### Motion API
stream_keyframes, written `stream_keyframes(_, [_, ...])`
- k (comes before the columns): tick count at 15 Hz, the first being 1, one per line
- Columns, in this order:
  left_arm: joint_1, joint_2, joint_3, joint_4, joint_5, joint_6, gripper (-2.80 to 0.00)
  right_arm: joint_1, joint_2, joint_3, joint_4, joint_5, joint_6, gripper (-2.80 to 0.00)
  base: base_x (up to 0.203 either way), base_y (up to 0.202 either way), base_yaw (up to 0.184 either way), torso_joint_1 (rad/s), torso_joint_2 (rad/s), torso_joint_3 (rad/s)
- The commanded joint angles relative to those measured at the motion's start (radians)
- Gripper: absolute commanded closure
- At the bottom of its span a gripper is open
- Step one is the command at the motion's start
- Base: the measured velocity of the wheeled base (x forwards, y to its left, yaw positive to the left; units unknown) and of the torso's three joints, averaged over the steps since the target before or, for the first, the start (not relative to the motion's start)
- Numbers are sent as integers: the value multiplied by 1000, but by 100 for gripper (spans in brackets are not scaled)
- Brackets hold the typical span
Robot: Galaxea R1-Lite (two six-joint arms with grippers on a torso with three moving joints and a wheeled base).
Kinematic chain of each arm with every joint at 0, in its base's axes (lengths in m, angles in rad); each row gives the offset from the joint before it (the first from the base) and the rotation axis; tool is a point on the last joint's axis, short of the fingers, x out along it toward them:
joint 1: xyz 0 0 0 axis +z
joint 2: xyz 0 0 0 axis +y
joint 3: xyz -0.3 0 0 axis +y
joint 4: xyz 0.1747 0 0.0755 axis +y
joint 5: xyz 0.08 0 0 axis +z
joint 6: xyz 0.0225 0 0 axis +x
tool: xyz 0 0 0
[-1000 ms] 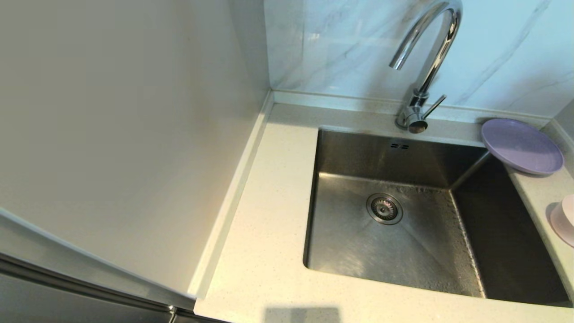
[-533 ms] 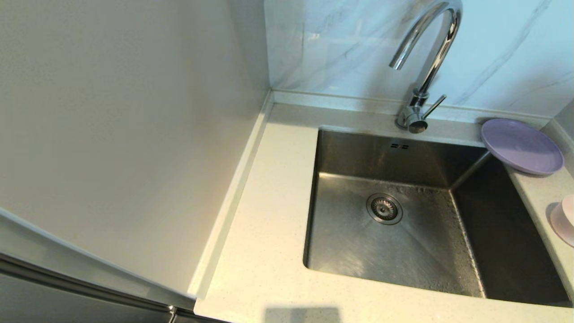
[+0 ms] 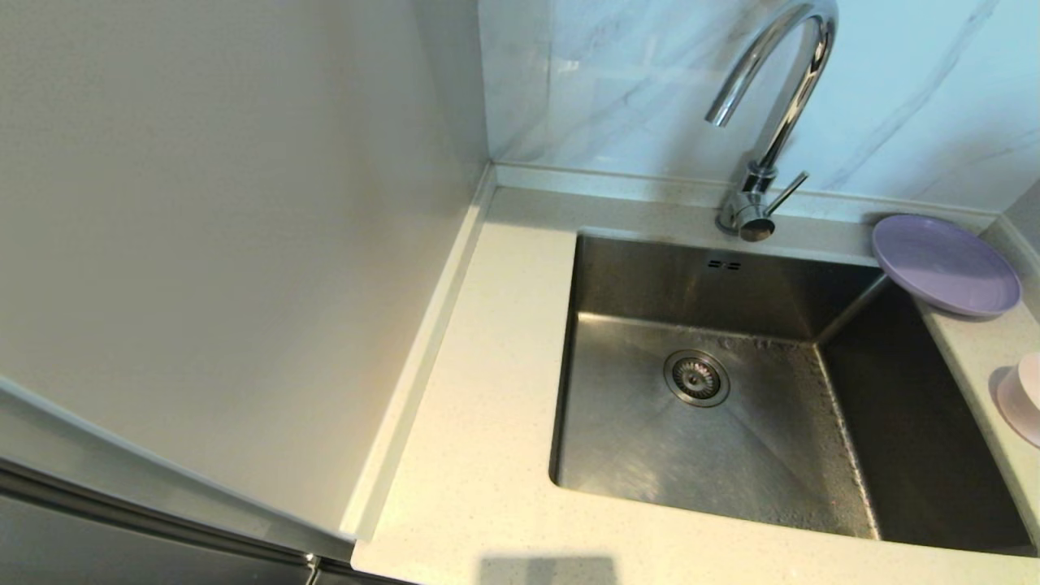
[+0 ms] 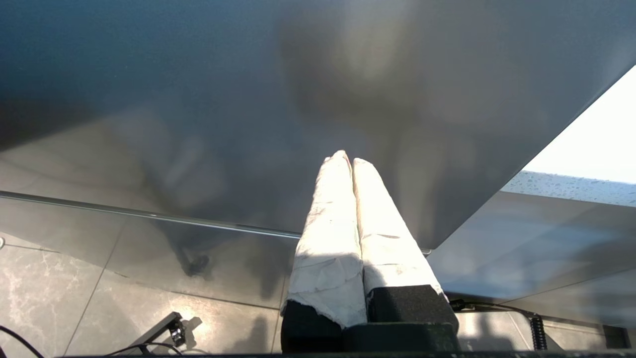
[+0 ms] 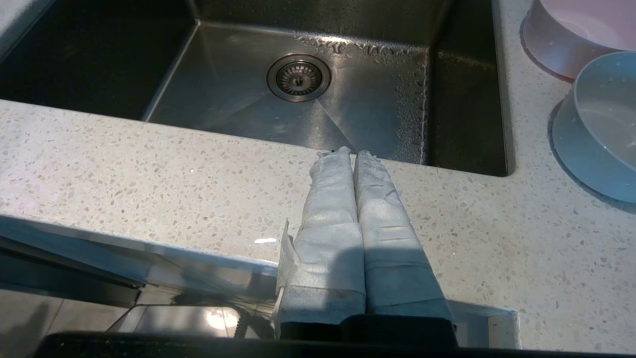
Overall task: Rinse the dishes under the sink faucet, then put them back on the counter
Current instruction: Turn on the faucet
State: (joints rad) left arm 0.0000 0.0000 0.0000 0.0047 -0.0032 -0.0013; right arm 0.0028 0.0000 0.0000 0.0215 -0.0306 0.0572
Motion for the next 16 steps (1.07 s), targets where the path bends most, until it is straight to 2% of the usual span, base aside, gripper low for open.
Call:
stream_keyframes(1, [0, 0, 0, 0, 0, 0, 0, 0, 2, 8, 0, 1, 0, 0, 0, 0, 0, 0, 0, 0])
stream_keyframes(16, [0, 0, 0, 0, 0, 0, 0, 0, 2, 8, 2, 1, 0, 0, 0, 0, 0, 0, 0, 0])
